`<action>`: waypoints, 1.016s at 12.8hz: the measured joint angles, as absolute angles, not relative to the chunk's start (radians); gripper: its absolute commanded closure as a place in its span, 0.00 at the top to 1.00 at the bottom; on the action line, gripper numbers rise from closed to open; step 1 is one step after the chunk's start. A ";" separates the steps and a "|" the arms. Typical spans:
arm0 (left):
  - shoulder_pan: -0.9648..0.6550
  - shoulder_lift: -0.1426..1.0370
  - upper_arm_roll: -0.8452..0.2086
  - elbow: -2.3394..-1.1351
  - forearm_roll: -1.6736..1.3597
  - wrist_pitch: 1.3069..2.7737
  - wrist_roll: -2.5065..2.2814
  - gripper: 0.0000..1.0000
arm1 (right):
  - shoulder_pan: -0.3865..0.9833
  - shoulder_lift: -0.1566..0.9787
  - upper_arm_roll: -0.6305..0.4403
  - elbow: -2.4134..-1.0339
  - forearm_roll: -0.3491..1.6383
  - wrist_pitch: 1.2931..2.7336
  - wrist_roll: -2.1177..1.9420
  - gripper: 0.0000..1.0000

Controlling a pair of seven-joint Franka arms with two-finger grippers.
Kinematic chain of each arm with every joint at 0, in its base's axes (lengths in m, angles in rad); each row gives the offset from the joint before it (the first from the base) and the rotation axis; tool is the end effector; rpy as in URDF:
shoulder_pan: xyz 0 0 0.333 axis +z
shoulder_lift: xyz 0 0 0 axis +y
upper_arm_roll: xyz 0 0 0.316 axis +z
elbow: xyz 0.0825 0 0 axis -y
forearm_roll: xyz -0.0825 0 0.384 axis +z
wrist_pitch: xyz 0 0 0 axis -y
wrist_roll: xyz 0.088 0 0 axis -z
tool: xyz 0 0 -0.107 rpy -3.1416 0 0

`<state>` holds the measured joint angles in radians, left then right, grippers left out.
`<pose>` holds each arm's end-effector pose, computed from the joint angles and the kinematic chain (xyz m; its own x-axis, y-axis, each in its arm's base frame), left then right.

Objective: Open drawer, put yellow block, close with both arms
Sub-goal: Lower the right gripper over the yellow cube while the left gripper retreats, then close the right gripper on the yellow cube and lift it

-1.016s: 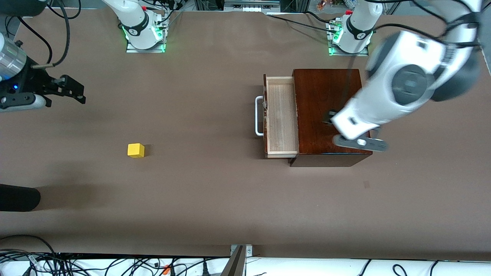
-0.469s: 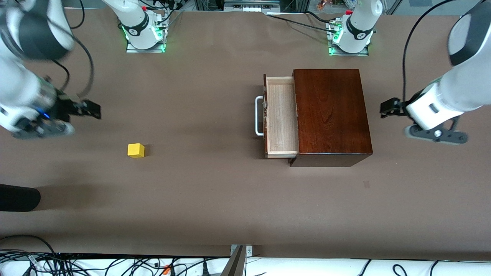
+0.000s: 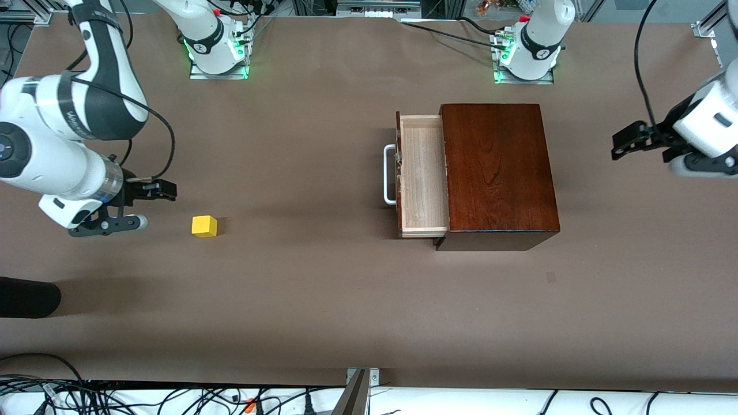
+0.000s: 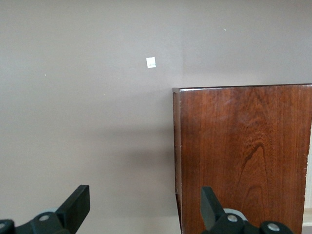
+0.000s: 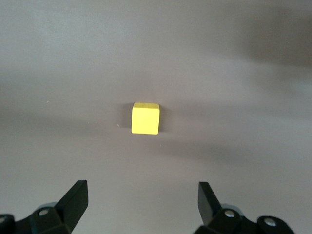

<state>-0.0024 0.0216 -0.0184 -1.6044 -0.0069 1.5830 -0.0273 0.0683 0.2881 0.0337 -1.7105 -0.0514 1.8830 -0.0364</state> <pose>0.5605 -0.0123 0.5977 0.9990 0.0066 -0.0432 0.0069 -1.0000 0.0061 0.6249 0.0585 0.4120 0.9814 0.1526 -0.1167 0.1574 -0.9870 0.0330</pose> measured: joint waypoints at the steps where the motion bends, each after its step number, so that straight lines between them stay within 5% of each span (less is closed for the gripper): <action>1: -0.002 -0.011 -0.011 -1.643 -0.008 1.598 -0.025 1.00 | 0.068 0.286 0.034 -1.761 -0.051 1.938 -0.036 1.00; 9: -0.009 -0.040 -0.015 -1.680 -0.008 1.604 -0.018 1.00 | 0.068 0.357 0.034 -2.062 -0.008 2.431 -0.035 1.00; 13: -0.009 -0.040 -0.015 -1.680 -0.008 1.604 -0.016 1.00 | 0.067 0.433 0.031 -2.097 -0.007 2.565 -0.033 0.96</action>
